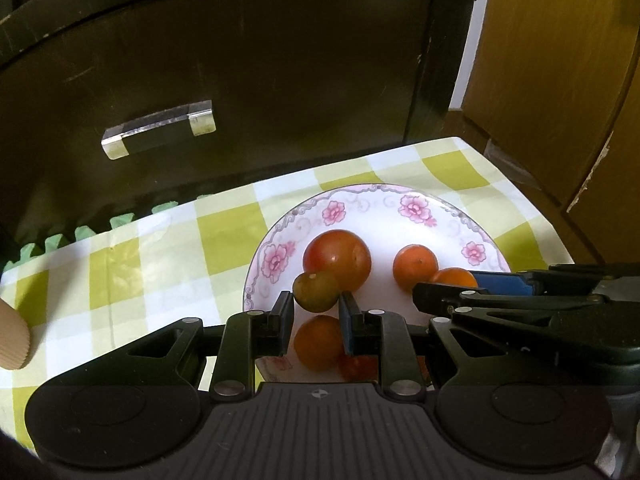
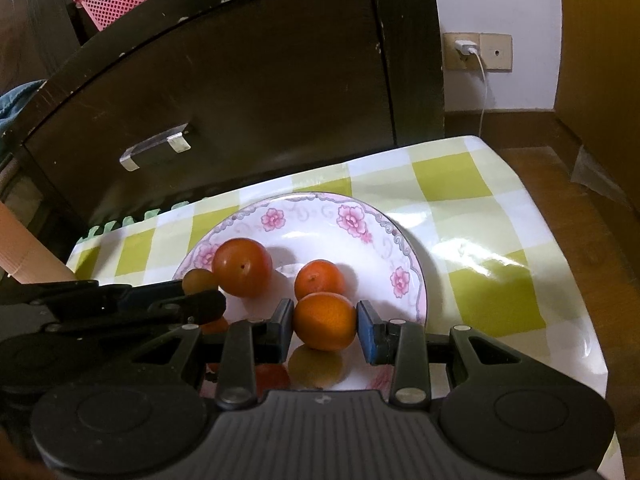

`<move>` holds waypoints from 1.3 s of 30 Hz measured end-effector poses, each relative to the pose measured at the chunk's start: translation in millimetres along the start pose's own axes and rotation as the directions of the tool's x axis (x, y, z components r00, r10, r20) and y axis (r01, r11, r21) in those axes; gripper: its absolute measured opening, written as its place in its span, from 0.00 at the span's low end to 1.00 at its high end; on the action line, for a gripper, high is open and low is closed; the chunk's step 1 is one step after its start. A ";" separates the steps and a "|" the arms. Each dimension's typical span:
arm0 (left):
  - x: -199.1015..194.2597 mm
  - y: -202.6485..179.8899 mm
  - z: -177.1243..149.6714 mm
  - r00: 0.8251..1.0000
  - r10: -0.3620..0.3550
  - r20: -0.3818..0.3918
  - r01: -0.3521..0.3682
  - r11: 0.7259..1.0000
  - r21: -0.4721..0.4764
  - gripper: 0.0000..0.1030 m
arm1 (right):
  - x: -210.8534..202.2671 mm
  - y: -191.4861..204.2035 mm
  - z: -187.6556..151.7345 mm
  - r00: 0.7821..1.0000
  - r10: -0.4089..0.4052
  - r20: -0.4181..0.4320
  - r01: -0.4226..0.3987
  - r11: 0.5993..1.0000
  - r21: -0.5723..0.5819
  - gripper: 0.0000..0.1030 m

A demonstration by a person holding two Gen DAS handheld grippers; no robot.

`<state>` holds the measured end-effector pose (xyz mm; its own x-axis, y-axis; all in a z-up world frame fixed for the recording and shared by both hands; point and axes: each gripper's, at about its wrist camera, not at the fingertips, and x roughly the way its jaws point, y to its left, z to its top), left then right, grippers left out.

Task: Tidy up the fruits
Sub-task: 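Open both grippers to drop the brown fruit and tangerine into the bowl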

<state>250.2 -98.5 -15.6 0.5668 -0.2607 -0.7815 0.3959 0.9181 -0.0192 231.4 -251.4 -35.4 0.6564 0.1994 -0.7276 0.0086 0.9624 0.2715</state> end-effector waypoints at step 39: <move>-47.6 9.6 -24.6 0.998 0.054 0.039 -0.057 0.996 0.062 0.74 | -19.3 13.5 1.0 0.999 0.010 0.047 -0.009 1.000 -0.019 0.39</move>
<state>209.3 -70.0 6.1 0.6149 -0.2218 -0.7568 0.4069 0.9113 0.0635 219.6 -242.4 -17.0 0.6912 0.2003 -0.6944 -0.0118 0.9638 0.2663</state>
